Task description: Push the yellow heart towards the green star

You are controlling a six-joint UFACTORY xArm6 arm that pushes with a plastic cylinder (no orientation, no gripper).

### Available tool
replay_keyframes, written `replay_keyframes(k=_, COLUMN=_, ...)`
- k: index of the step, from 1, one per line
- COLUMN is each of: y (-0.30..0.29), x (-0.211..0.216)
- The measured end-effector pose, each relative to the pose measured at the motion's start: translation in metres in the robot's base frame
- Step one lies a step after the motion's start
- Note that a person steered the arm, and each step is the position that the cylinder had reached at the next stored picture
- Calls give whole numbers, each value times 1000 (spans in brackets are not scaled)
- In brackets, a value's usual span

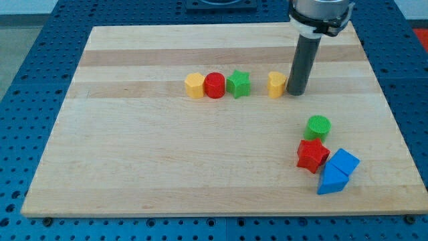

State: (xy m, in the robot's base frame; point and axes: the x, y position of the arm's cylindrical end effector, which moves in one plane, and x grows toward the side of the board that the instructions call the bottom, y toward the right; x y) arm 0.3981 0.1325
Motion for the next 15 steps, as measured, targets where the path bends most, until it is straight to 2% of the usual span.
replay_keyframes(k=7, y=-27, x=-2)
replay_keyframes(k=9, y=9, x=-5)
replay_keyframes(k=11, y=9, x=-18)
replay_keyframes(k=15, y=-31, x=-18)
